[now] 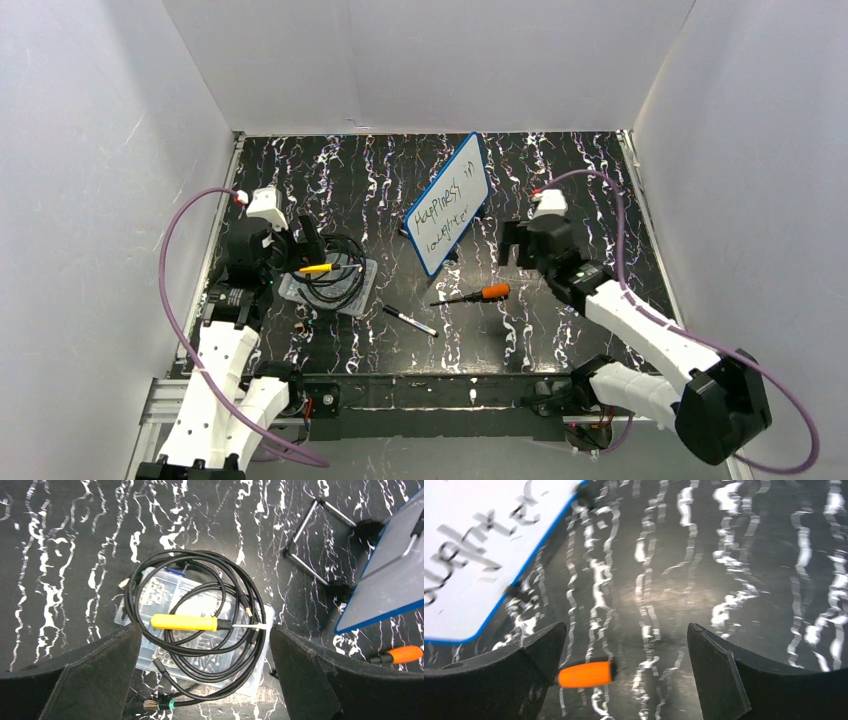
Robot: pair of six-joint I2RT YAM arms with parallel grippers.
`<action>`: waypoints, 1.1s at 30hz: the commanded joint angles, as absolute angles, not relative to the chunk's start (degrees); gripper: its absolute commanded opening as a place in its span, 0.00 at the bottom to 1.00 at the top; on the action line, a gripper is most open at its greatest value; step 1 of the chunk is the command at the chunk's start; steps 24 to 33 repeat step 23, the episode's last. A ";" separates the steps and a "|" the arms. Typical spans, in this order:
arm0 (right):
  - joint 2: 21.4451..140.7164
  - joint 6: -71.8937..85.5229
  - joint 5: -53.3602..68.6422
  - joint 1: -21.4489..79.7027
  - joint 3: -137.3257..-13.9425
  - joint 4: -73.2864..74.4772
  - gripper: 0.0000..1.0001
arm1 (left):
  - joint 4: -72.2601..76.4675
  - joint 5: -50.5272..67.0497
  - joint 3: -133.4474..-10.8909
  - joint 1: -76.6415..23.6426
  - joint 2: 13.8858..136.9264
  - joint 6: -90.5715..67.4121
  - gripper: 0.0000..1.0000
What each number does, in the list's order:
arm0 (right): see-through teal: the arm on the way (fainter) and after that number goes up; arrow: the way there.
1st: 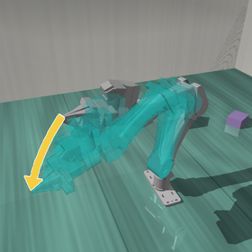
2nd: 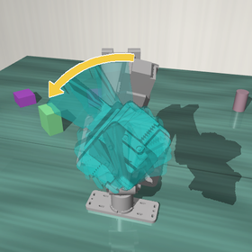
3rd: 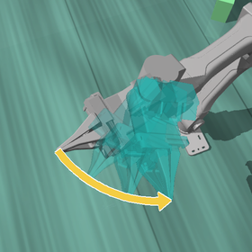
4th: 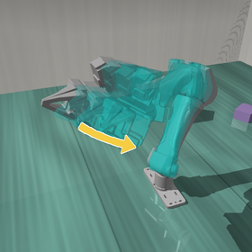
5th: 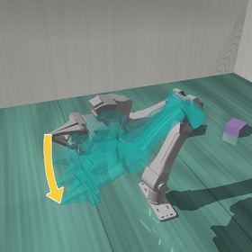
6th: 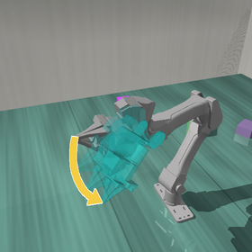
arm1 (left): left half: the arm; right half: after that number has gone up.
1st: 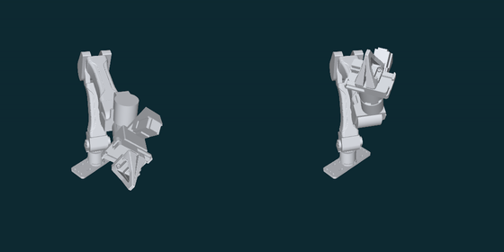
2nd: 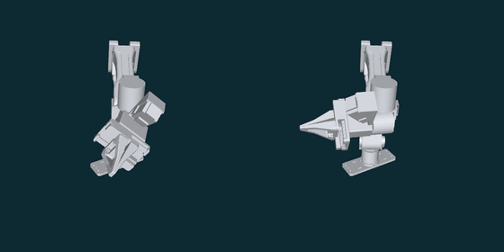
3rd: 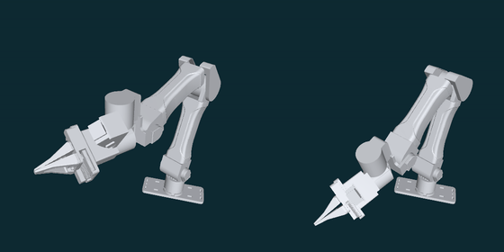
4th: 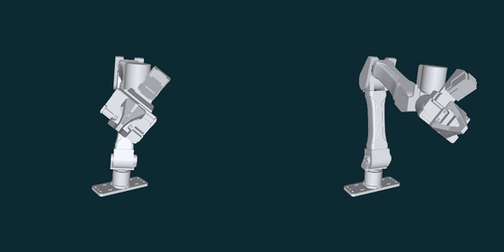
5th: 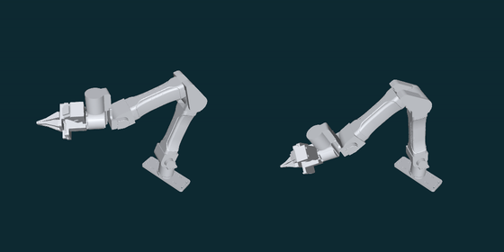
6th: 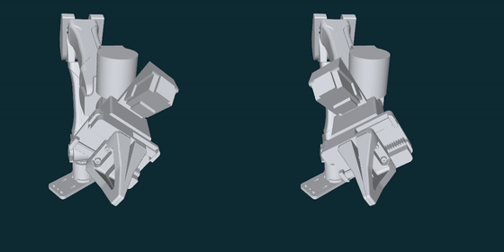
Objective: Write a sentence on the whiteboard
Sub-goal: Reset both arms
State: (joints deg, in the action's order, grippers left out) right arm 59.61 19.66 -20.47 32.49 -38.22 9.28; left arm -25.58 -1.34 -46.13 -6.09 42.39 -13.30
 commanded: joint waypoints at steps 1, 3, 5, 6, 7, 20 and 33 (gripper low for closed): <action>53.81 16.31 -19.43 23.31 -42.67 12.55 0.99 | -24.57 -7.86 -45.97 -5.71 37.87 -13.71 0.98; 49.94 14.80 -21.61 22.26 -42.11 9.85 0.99 | -23.67 -8.84 -45.41 -5.71 35.02 -13.60 0.98; 45.70 11.70 -24.53 22.24 -39.84 5.44 0.99 | -22.05 -9.06 -44.23 -5.66 31.24 -13.10 0.98; 43.55 10.23 -25.52 22.24 -38.28 2.65 0.99 | -21.03 -9.13 -43.36 -5.75 29.48 -12.85 0.98; 41.57 9.28 -26.22 22.24 -36.77 0.86 0.99 | -20.22 -9.49 -42.60 -5.72 27.66 -12.45 0.98; 33.54 5.71 -26.49 22.23 -32.11 -3.92 0.99 | -19.72 -12.03 -41.24 -5.71 23.55 -11.30 0.98; 32.32 5.69 -26.11 22.21 -31.18 -4.67 0.99 | -19.74 -11.66 -41.43 -5.75 23.70 -11.71 0.98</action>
